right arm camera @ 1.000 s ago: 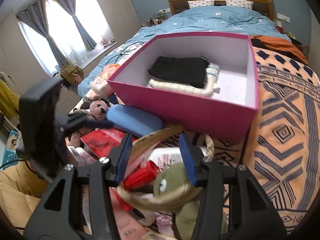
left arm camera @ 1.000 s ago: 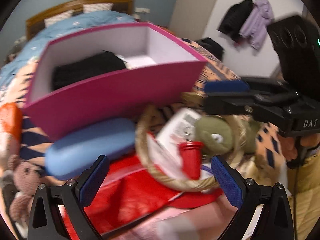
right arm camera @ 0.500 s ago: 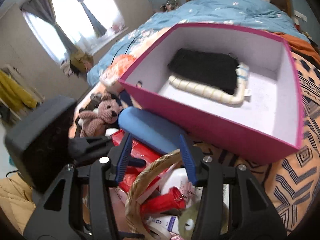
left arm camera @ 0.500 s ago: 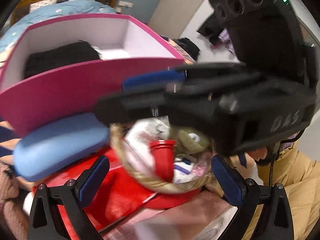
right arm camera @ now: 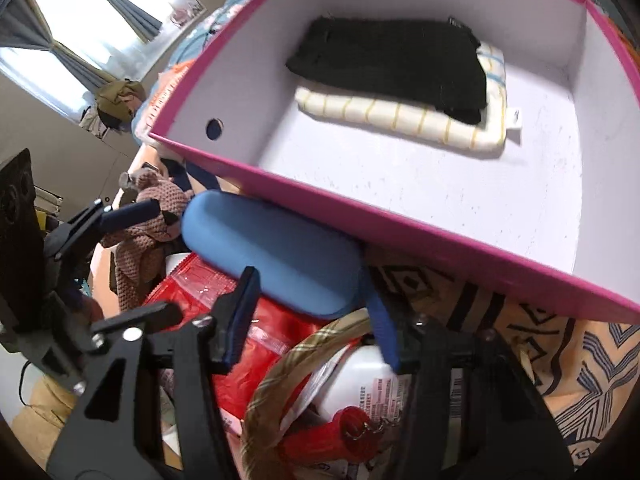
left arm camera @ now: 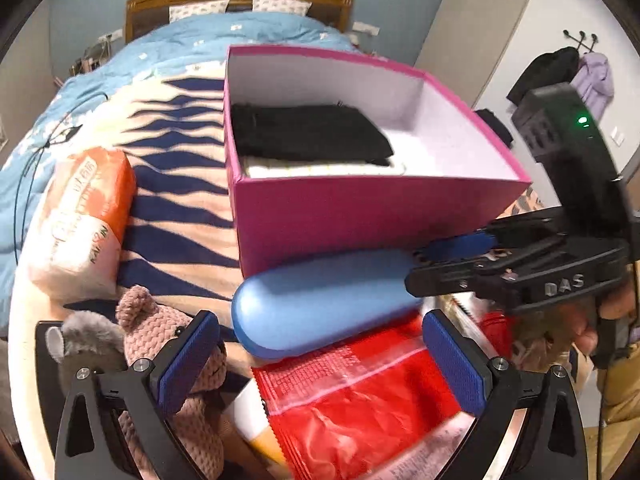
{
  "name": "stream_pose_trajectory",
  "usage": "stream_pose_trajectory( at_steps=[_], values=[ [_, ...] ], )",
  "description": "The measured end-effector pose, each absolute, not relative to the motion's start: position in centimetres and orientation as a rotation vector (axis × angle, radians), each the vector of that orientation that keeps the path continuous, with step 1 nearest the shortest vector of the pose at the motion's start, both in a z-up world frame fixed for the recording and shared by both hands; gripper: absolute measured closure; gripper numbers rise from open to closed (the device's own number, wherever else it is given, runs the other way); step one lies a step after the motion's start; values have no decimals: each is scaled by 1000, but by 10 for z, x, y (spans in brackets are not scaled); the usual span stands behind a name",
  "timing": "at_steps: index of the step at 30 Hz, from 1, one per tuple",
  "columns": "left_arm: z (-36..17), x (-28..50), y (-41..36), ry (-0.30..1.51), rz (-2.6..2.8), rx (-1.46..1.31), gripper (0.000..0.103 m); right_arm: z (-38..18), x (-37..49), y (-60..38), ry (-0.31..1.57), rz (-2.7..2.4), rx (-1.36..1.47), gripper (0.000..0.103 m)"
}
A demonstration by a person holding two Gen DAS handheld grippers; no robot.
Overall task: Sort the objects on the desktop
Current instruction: 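Move the right tool toward the blue glasses case beside the box, then close the right gripper on the end of the blue glasses case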
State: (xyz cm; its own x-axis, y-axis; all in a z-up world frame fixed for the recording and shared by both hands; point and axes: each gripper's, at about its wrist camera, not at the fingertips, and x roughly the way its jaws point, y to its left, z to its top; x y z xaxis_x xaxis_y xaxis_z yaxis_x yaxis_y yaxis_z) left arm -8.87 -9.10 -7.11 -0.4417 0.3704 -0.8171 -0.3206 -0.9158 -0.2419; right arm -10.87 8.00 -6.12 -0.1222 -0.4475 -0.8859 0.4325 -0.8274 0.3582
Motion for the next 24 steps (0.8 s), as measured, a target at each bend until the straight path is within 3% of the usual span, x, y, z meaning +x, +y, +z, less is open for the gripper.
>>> stream_pose_trajectory(
  at_steps=[8, 10, 24],
  values=[
    [-84, -100, -80, -47, 2290, -1410, 0, -77, -122, 74, -65, -1923, 1698, 36],
    [-84, -103, -80, -57, 2279, -1415, 0, -81, -124, 73, -78, -1892, 1713, 29],
    [-85, -111, -83, -54, 2250, -1479, 1, -75, -119, 85, -98, -1878, 1651, 29]
  ],
)
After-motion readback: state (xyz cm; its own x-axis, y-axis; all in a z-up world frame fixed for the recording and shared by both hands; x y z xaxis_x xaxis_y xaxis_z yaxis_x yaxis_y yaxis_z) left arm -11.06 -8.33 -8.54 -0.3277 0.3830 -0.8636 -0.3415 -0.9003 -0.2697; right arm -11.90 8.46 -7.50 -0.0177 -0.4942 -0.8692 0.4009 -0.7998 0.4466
